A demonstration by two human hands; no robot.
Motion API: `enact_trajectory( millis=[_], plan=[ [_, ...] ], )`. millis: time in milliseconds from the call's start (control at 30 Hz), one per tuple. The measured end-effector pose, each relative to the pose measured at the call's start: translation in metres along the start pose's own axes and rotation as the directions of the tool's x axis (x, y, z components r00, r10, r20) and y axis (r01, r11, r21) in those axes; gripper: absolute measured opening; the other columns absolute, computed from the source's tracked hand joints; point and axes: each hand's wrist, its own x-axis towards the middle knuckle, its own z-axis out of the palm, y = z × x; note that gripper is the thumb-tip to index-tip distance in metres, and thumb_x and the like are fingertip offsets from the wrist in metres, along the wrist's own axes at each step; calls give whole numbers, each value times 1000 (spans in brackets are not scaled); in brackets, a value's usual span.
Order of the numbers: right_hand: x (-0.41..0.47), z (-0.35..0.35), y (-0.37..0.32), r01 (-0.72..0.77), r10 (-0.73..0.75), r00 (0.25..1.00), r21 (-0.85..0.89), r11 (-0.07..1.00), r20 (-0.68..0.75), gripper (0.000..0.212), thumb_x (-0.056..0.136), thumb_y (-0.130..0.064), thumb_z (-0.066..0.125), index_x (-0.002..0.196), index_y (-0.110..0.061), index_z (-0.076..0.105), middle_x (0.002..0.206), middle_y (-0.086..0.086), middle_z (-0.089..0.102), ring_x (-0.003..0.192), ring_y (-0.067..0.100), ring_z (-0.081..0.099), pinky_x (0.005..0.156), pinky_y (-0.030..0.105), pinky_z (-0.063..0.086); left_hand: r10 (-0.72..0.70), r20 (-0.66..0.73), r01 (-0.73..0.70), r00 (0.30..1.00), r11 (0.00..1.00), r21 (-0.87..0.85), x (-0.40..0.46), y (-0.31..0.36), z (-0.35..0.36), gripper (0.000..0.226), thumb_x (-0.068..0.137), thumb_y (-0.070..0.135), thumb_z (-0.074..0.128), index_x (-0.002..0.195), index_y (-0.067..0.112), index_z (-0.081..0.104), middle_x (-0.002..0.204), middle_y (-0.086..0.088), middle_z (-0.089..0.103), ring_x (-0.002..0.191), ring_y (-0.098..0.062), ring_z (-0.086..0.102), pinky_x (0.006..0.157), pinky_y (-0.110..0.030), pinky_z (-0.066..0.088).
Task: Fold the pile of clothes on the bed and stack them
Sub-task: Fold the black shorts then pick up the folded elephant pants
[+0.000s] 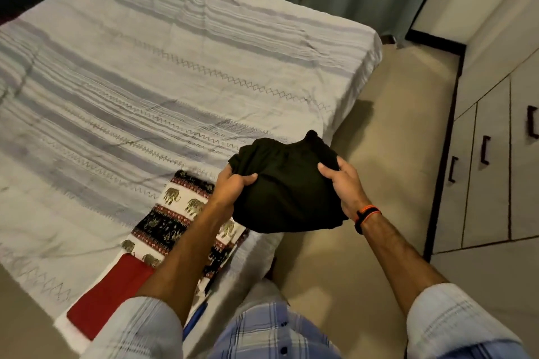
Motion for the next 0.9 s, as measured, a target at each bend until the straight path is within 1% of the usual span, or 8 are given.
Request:
enact_trajectory(
  millis=[67,167,300,467,533,633,700,900],
  plan=[
    [31,4,-11,-12,12,1000,-23,1000,5,40,93,-17,66,132,-18,60,122,-2,69,113,19,65,103,43,50,-20,-7,20,1000,1000,3,30,10,6,48,89,-1,64,131,19,54,111,4,63,91,-8,60,69,-22,48],
    [76,8,-29,-27,28,1000,-45,999,8,41,93,-17,65,133,-18,59,123,-1,68,114,19,64,103,43,50,-34,-21,34,999,999,4,71,27,16,53,88,0,66,136,16,53,126,-2,63,97,-12,62,73,-23,50],
    [133,8,-48,-49,52,998,-69,996,38,40,93,-16,65,133,-20,60,123,-3,68,114,18,64,102,40,50,-35,-39,35,999,999,3,115,50,34,52,88,-1,65,136,16,53,124,-1,63,97,-11,62,74,-22,49],
    [229,0,-53,-99,111,988,-107,989,109,91,66,-48,81,145,-24,44,141,-5,55,126,19,55,108,47,45,-60,-105,65,993,997,40,180,73,59,56,90,1,65,140,17,48,134,-3,58,107,-18,58,84,-27,47],
    [272,0,-59,-127,142,982,-117,985,128,87,71,-46,79,147,-23,42,144,-5,52,129,19,53,110,48,43,-66,-155,75,986,996,55,211,86,73,57,91,3,64,143,16,45,134,-1,55,108,-17,54,90,-28,44],
    [317,5,-79,-136,161,976,-166,977,146,66,88,-30,72,146,-18,44,142,-4,54,128,20,53,111,46,42,-92,-221,108,971,992,59,250,100,93,58,93,6,64,145,16,42,125,4,51,108,-15,49,92,-28,41],
    [352,1,-90,-144,172,975,-191,971,140,57,92,-24,68,144,-17,47,137,-5,57,126,19,54,110,43,43,-118,-249,136,961,989,57,280,111,109,57,92,6,64,144,16,43,129,3,53,106,-16,50,91,-28,42],
    [438,-13,-119,-161,200,969,-235,959,149,60,88,-30,71,144,-19,48,138,-5,59,125,18,56,110,45,43,-144,-277,159,950,987,32,355,137,152,57,91,7,66,143,16,45,129,0,55,106,-17,52,90,-28,43]
  ],
)
